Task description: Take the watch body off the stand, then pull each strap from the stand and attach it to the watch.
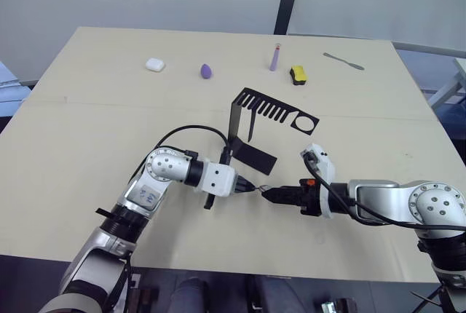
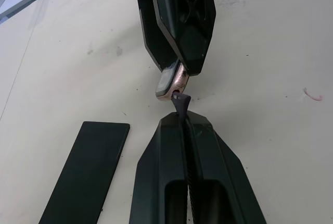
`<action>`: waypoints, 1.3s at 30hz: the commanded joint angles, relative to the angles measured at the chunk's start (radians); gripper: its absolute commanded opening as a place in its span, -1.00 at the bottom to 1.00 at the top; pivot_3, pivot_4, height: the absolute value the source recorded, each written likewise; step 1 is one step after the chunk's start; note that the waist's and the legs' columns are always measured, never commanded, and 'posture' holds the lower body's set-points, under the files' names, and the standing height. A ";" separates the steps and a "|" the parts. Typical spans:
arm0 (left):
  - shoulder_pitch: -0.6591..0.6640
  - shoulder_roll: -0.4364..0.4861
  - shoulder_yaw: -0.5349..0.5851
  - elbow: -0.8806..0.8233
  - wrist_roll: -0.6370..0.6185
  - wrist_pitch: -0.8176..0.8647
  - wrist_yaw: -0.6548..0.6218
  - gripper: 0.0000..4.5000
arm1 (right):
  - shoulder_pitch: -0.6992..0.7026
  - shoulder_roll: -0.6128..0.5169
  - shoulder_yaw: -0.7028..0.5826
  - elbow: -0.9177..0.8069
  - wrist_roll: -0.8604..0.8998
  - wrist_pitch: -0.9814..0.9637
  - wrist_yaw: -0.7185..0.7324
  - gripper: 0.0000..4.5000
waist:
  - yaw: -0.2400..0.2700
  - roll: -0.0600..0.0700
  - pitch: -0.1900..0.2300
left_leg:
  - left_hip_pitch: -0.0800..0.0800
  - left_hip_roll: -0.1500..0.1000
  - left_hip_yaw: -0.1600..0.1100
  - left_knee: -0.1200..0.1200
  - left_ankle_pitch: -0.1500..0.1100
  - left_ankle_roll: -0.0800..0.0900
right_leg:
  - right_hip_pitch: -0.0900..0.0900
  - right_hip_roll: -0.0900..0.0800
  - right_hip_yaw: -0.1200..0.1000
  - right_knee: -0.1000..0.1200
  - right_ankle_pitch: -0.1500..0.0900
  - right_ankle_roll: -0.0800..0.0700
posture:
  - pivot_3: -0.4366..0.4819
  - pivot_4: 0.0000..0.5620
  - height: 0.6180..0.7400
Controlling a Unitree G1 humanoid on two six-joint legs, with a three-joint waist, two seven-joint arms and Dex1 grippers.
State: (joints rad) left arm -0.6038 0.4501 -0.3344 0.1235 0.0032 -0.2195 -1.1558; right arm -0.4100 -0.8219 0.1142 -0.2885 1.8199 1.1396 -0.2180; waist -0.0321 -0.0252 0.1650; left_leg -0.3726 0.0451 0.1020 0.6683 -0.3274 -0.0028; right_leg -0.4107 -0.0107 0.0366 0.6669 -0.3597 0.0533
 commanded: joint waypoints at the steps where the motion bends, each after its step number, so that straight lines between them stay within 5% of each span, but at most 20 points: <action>1: -0.023 -0.031 -0.018 -0.026 -0.006 -0.007 0.017 -1.00 | -0.023 0.021 0.023 -0.046 0.032 0.008 0.041 -0.33 | 0.000 0.000 0.000 | 0.000 0.000 0.000 0.000 0.000 0.000 | 0.000 0.000 0.000 0.000 0.000 0.000 | -0.05 -0.47 1.00; 39: -0.052 -0.084 -0.023 0.020 0.027 -0.009 0.028 -1.00 | -0.043 0.044 0.027 -0.053 0.007 0.026 0.050 -0.33 | 0.001 0.000 0.000 | 0.000 0.000 0.000 0.000 0.000 0.000 | 0.000 0.000 0.000 0.000 0.000 0.000 | -0.05 -0.47 1.00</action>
State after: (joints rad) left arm -0.6230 0.4077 -0.3392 0.1727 0.0456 -0.2183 -1.1530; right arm -0.4287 -0.8043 0.1160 -0.2885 1.7839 1.1591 -0.2154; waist -0.0314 -0.0252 0.1650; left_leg -0.3727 0.0452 0.1018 0.6683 -0.3274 -0.0028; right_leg -0.4107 -0.0107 0.0364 0.6667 -0.3597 0.0533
